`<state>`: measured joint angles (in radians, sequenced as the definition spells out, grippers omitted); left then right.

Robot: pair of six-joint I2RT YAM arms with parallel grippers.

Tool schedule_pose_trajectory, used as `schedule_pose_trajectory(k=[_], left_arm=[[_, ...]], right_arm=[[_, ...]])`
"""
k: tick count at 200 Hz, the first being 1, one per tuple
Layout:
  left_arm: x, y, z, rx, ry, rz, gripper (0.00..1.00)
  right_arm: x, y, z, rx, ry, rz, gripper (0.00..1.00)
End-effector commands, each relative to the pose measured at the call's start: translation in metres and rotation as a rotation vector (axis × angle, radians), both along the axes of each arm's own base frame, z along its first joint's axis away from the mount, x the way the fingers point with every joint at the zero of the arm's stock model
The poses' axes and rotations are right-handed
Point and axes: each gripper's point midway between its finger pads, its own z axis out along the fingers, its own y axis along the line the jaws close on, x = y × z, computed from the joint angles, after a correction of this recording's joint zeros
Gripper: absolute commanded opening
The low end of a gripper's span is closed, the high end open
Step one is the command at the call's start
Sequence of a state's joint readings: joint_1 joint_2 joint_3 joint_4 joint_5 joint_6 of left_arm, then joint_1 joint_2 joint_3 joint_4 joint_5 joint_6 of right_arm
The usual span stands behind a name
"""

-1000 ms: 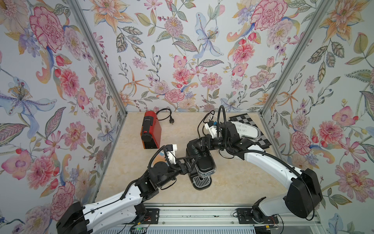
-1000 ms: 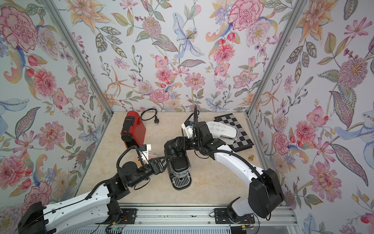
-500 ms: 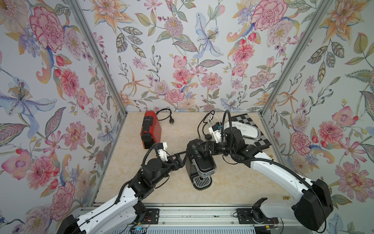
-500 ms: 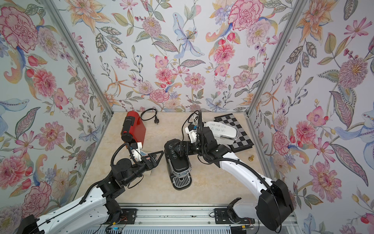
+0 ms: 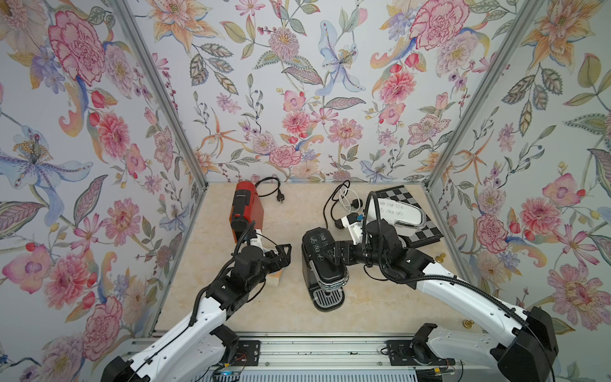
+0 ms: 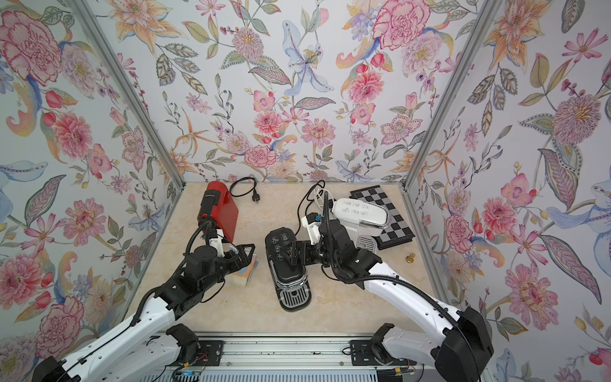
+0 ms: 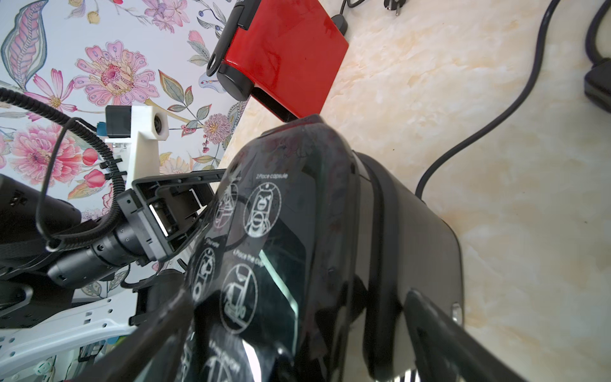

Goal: Wipe the surface of a coffee machine
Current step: Move the coffee machine to the center of the board, then pick up the cleaning item at the center of the board.

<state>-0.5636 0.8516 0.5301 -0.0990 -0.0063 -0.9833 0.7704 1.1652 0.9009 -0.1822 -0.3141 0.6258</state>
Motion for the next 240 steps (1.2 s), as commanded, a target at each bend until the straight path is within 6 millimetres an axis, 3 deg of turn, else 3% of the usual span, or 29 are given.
schedule_pose_trajectory(k=[1,36,79,107,143,172,218,240], left_arm=[[0.000,0.027,-0.020,0.150,0.071,0.057,0.99],[-0.002,0.039,-0.045,0.158,0.134,0.082,0.99],[-0.005,0.051,-0.065,0.145,0.188,0.115,0.99],[0.003,0.047,-0.067,0.182,0.190,0.086,0.99],[0.008,0.045,-0.092,0.304,0.297,0.025,0.99],[0.008,0.050,-0.101,0.367,0.347,0.027,0.99],[0.020,0.040,-0.120,0.441,0.454,-0.045,0.99],[0.010,0.045,-0.139,0.505,0.560,-0.072,0.99]], right_arm=[[-0.036,-0.002,-0.050,-0.105,0.165,0.053,1.00],[-0.043,0.001,-0.051,-0.110,0.166,0.053,1.00],[-0.032,-0.018,-0.047,-0.117,0.148,0.007,1.00],[-0.030,-0.025,-0.049,-0.126,0.146,-0.002,1.00],[-0.028,-0.033,-0.051,-0.126,0.141,-0.016,1.00],[-0.022,-0.048,-0.046,-0.123,0.119,-0.050,1.00],[-0.011,-0.076,-0.032,-0.100,0.070,-0.116,1.00],[-0.013,-0.087,-0.023,-0.078,0.041,-0.140,1.00]])
